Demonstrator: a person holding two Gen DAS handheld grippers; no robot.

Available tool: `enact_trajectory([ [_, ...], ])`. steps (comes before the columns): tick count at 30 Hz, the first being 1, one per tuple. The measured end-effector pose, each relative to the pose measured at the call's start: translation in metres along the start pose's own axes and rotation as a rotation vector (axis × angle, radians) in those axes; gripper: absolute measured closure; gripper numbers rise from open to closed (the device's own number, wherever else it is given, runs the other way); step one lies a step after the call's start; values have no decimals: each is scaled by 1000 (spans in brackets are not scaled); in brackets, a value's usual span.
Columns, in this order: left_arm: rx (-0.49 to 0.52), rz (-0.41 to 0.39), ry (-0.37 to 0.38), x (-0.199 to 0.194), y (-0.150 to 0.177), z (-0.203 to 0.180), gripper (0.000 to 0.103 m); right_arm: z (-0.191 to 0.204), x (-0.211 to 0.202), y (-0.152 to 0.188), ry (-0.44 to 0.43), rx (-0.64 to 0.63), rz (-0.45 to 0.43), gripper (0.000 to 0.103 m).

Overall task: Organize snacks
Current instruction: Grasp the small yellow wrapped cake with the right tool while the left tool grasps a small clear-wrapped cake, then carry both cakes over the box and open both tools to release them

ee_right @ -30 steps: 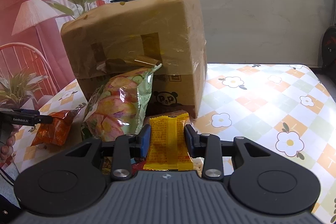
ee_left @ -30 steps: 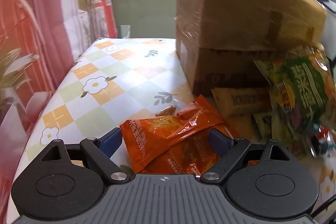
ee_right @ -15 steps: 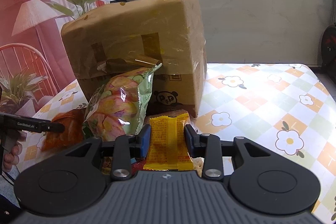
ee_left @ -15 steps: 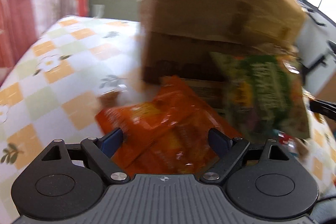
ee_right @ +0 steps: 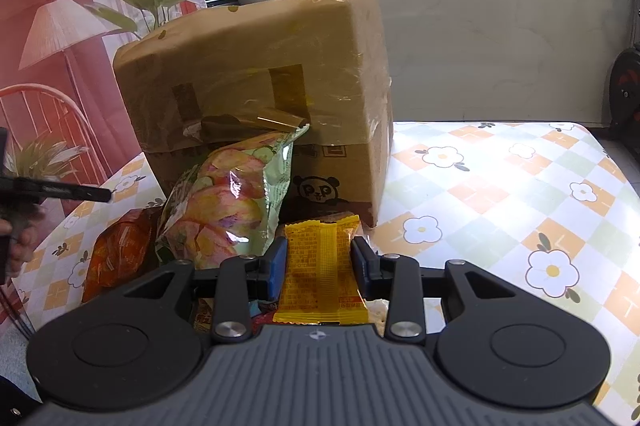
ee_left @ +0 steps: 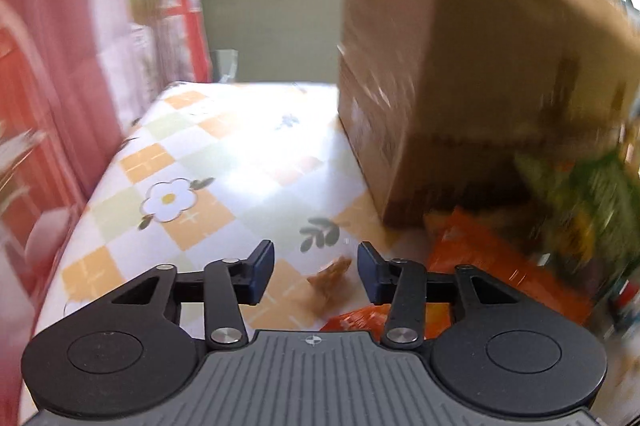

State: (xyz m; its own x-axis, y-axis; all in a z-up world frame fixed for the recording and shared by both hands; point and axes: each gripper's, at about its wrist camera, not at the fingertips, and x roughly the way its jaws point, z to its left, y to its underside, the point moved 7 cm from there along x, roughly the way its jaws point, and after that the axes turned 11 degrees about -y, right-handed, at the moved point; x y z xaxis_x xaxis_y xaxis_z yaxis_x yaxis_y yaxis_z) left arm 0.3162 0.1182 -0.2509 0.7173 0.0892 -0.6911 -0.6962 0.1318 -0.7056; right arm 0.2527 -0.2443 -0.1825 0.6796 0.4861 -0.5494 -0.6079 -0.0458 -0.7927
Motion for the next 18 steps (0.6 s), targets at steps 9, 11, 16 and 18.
enact_trajectory([
  [9, 105, 51, 19, 38, 10, -14, 59, 1, 0, -2, 14, -4, 4, 67],
  [11, 82, 55, 33, 41, 10, -10, 62, 1, 1, -3, 14, -4, 6, 67],
  [16, 85, 44, 47, 39, 7, -12, 84, 2, 1, -5, 11, -6, 2, 67],
  [18, 72, 28, 48, 35, 6, -9, 84, 2, 1, -6, 11, -10, -2, 67],
])
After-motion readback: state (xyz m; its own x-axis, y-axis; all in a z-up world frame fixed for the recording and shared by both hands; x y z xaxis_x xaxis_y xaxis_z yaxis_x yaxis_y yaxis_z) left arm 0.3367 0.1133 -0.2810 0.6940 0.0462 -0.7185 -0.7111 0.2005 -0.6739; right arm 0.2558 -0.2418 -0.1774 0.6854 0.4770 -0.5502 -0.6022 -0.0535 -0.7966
